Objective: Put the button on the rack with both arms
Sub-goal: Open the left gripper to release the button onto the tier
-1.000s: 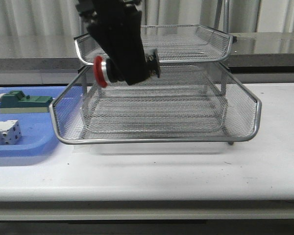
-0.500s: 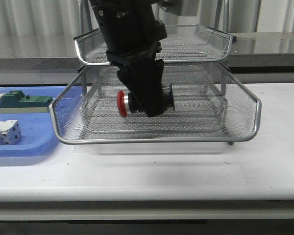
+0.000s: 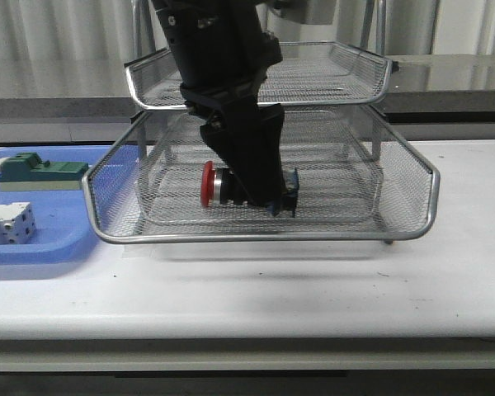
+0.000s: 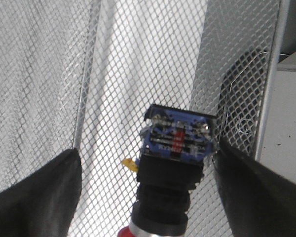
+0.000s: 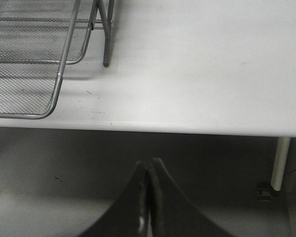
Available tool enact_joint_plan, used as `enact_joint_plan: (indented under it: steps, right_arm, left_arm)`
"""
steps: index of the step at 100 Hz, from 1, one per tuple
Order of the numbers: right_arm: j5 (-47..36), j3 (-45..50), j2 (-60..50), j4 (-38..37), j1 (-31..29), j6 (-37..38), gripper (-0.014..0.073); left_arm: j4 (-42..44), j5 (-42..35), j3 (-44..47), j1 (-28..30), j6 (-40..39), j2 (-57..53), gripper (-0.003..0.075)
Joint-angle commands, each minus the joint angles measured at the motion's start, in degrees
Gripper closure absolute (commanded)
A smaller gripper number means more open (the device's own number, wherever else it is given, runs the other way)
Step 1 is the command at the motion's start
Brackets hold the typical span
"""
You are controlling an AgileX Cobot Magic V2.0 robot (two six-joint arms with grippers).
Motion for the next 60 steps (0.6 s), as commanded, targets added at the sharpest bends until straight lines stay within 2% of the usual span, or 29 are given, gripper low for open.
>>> enact_joint_plan:
  steps: [1,20,47,60]
  right_arm:
    - [-3.1,-1.9,0.3,-0.4,0.0,-0.2,0.0664]
    - [-3.1,-1.9,0.3,-0.4,0.0,-0.2,0.0664]
    - [-3.1,-1.9,0.3,-0.4,0.0,-0.2,0.0664]
    - [-3.1,-1.9,0.3,-0.4,0.0,-0.2,0.0664]
  left_arm:
    - [-1.6,-1.2,-1.7,-0.4,-0.5,-3.4,0.0171]
    - [-1.8,-0.8,-1.7,-0.4,-3.6,-6.1,0.0174]
    - [-1.5,3.9,-1.7,0.6,-6.7,-14.0,0.0176]
    - [-0.2,6.7,-1.7,3.6,-8.5,-17.7,0.0224]
